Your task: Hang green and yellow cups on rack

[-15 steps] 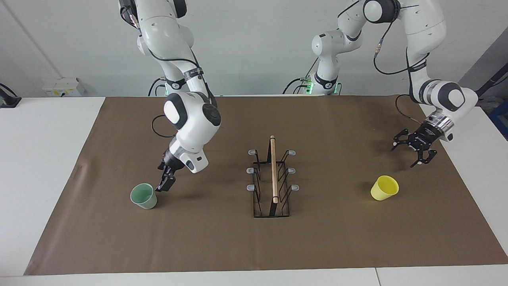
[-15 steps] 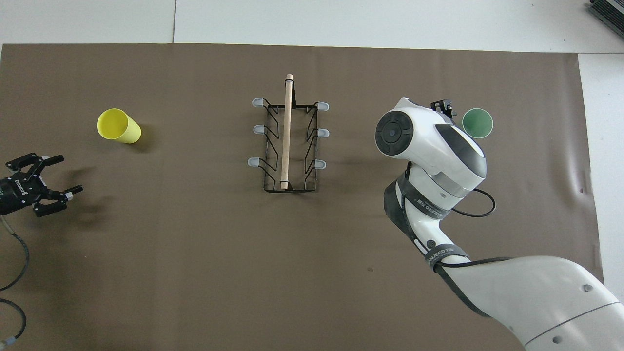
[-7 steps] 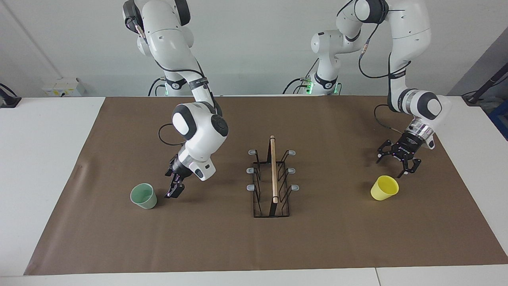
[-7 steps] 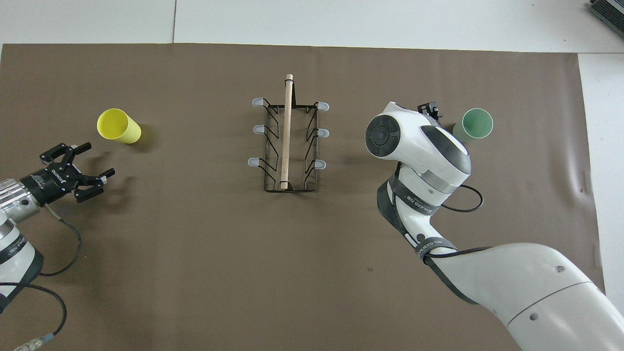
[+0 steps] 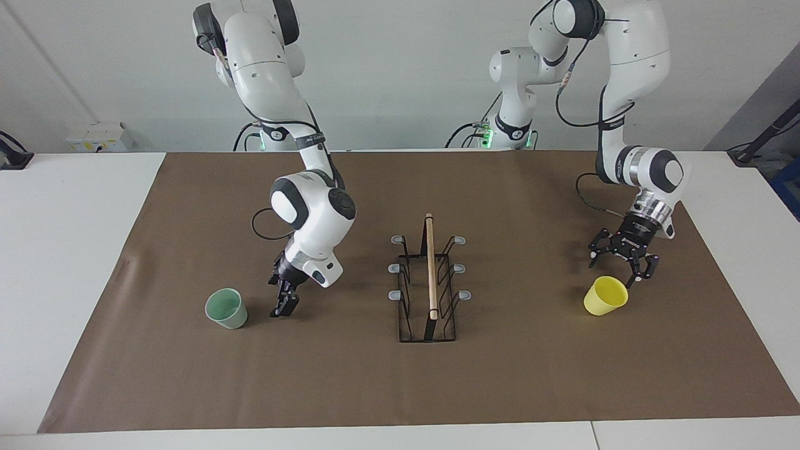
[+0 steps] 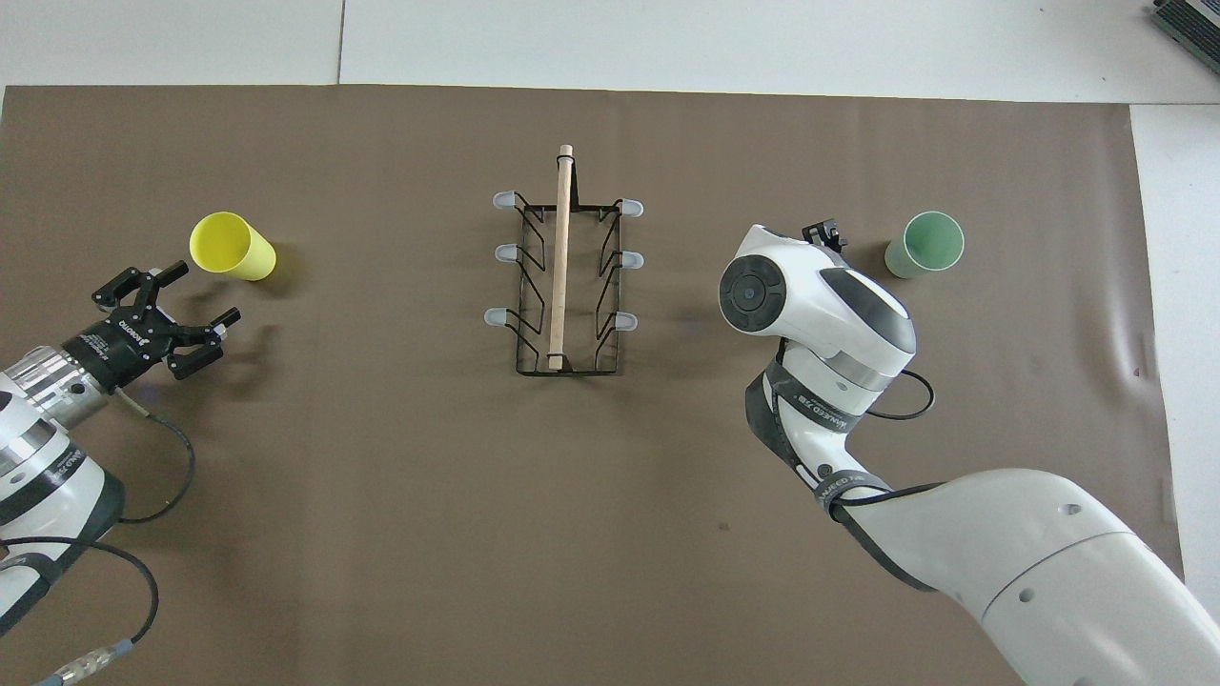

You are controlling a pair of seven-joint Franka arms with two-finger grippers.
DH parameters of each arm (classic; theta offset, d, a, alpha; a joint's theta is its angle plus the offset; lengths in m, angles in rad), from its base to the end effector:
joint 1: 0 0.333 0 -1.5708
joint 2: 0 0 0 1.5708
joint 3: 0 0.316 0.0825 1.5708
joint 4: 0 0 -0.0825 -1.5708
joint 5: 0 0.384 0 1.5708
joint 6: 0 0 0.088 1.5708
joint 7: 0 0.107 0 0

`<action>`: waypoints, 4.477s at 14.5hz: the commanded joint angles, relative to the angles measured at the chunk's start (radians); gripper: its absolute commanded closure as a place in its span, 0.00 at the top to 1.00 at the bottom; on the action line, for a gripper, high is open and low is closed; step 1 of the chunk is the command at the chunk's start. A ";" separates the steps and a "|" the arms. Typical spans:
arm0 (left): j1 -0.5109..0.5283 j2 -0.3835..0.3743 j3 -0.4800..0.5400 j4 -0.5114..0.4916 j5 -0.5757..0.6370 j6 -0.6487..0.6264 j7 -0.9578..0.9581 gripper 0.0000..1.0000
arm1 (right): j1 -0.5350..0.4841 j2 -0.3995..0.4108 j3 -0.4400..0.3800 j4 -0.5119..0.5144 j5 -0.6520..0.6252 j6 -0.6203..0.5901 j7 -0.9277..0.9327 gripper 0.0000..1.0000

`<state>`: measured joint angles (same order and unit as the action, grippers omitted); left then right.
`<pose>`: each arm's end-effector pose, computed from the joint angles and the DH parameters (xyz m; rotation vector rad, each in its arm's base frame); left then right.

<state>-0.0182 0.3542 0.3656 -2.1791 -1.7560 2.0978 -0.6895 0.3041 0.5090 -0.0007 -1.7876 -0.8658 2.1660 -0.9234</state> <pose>0.5398 0.1449 0.2382 0.7769 1.8758 -0.4664 0.6297 0.1658 0.2684 1.5746 1.9451 -0.4187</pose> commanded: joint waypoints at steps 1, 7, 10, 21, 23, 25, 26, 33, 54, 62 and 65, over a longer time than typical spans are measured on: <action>0.012 0.012 0.004 0.008 -0.040 -0.041 0.033 1.00 | -0.031 -0.015 0.008 -0.036 -0.080 0.021 0.023 1.00; -0.028 0.048 0.006 0.034 -0.109 -0.001 0.045 1.00 | -0.082 -0.029 0.008 -0.114 -0.266 0.087 0.024 1.00; -0.032 0.068 0.004 0.054 -0.125 0.014 0.053 1.00 | -0.083 -0.029 0.008 -0.116 -0.269 0.089 0.026 1.00; -0.081 0.107 -0.005 0.096 -0.204 0.064 0.061 1.00 | -0.118 -0.026 0.008 -0.151 -0.504 0.106 0.069 1.00; -0.103 0.117 -0.005 0.096 -0.212 0.082 0.061 1.00 | -0.132 -0.026 0.008 -0.153 -0.524 0.110 0.075 1.00; -0.104 0.118 -0.005 0.097 -0.224 0.084 0.062 1.00 | -0.146 -0.026 0.007 -0.162 -0.542 0.136 0.087 1.00; -0.106 0.120 -0.005 0.099 -0.224 0.085 0.062 1.00 | -0.163 -0.026 0.007 -0.170 -0.580 0.150 0.110 1.00; -0.114 0.120 -0.005 0.101 -0.250 0.103 0.084 0.78 | -0.192 -0.015 0.008 -0.191 -0.759 0.163 0.161 0.00; -0.181 0.089 0.006 0.386 0.433 0.197 0.185 0.00 | -0.206 -0.170 0.180 -0.011 0.207 -0.015 -0.077 0.00; -0.238 0.039 0.009 0.472 0.955 0.174 0.064 0.00 | -0.263 -0.176 0.179 0.114 0.941 -0.106 -0.080 0.00; -0.249 0.000 0.009 0.473 1.145 0.183 0.016 0.00 | -0.283 -0.191 0.179 0.114 1.235 -0.095 -0.080 0.00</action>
<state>-0.2458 0.3903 0.3571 -1.6993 -0.7218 2.2805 -0.6352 0.0430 0.3336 0.1677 -1.6758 0.2189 2.0711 -0.9920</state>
